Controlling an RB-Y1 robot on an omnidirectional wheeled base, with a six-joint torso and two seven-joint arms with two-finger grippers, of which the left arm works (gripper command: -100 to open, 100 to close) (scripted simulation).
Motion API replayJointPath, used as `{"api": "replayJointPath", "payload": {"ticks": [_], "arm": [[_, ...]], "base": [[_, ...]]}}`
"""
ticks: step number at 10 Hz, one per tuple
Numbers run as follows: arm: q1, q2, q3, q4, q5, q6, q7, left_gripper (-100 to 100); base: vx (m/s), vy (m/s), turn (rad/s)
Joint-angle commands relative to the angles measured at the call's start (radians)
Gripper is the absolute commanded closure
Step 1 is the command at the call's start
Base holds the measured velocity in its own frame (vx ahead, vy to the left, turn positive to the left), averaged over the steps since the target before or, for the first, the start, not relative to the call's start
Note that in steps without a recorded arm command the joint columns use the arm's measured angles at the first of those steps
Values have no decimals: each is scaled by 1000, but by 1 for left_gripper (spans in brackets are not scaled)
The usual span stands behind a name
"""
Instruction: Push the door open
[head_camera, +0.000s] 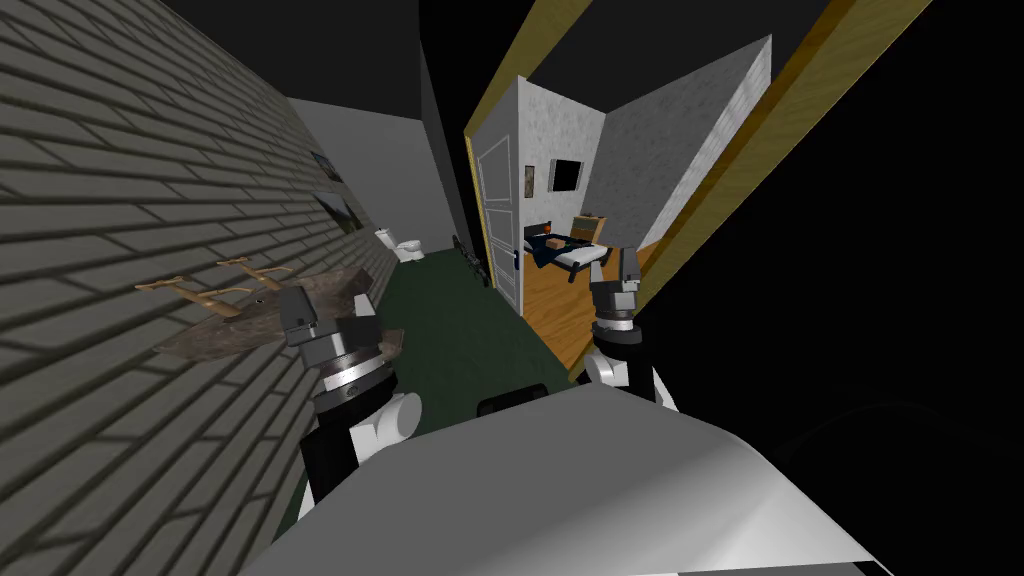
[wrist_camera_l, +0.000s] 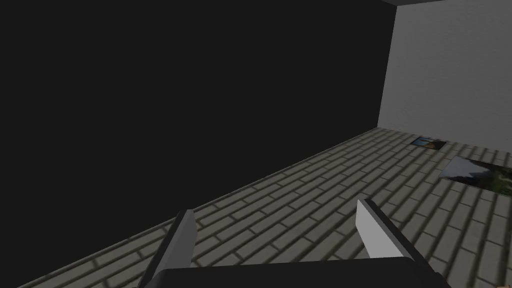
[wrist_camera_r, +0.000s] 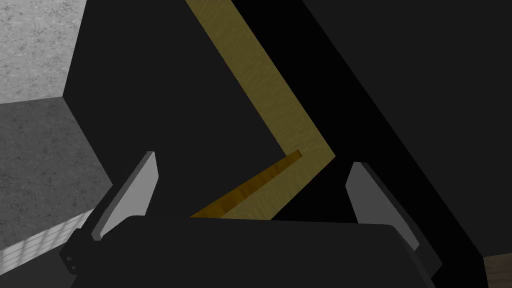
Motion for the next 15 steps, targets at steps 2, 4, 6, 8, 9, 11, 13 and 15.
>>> {"api": "replayJointPath", "payload": {"ticks": [2, 4, 6, 8, 9, 11, 13, 15], "arm": [[-20, 20, -14, 36, 5, 1, 0, -100], [-38, 35, -25, 67, 10, 2, 0, -100], [-59, 50, -40, 106, 16, 3, 0, -100], [-85, 67, -57, 151, 23, 4, 0, -100], [-99, 75, -67, 178, 27, 5, 0, -100], [-123, 87, -83, 220, 33, 6, 0, -100], [-147, 98, -99, 263, 40, 7, 0, -100], [-166, 105, -112, 296, 45, 8, 0, -100]], "base": [[57, 42, -85], [154, 23, -63], [187, 26, -96], [142, 61, -93], [157, 75, -110], [137, 54, -88], [131, 55, -94], [125, 56, -93]]}}
